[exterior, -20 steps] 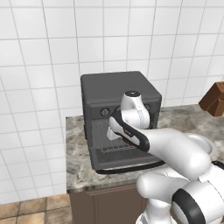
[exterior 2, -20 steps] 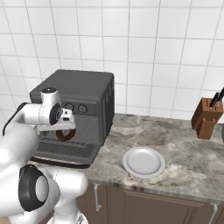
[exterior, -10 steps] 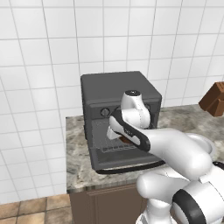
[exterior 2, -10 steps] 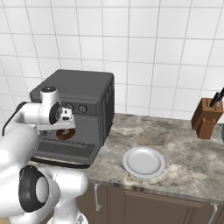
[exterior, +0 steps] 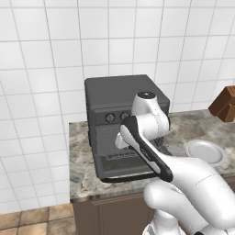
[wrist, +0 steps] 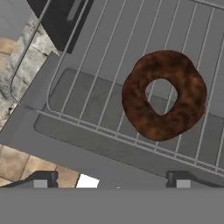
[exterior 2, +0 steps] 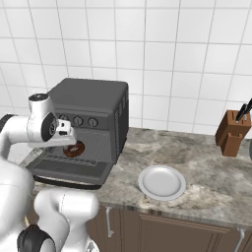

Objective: Pick up the bagel from the plate, place it on the toaster oven rack, close the door, and set the timer.

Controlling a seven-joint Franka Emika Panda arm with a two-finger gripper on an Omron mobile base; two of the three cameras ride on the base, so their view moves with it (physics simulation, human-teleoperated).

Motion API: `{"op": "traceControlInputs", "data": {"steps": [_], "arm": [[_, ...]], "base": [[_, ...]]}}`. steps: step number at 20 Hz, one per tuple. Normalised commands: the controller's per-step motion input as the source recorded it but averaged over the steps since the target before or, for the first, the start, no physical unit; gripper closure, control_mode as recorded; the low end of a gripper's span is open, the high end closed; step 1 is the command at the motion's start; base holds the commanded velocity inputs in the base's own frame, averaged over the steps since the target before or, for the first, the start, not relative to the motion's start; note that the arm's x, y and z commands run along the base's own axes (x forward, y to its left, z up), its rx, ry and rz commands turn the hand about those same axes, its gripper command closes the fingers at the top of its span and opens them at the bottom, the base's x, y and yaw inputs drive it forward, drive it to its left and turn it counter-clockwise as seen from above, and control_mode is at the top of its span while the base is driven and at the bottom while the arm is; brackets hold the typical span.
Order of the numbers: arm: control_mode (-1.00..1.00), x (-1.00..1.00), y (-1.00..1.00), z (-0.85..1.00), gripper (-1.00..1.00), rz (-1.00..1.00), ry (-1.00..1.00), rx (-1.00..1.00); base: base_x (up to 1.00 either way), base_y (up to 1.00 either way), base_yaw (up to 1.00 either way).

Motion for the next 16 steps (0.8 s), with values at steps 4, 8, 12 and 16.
{"op": "traceControlInputs", "data": {"steps": [4, 8, 12, 16], "arm": [[-1.00, -0.83, 0.01, 0.21, -1.00, 0.00, -0.02, 0.00], [-1.00, -0.54, 0.09, 0.04, -1.00, 0.00, 0.01, 0.00], [-1.00, -0.07, 0.17, 0.00, -1.00, -0.03, 0.08, 0.00], [-1.00, 0.01, 0.18, -0.01, -1.00, -0.05, 0.11, 0.00]], "base": [[0.00, 0.00, 0.00], [0.00, 0.00, 0.00], [0.00, 0.00, 0.00], [0.00, 0.00, 0.00]]}}
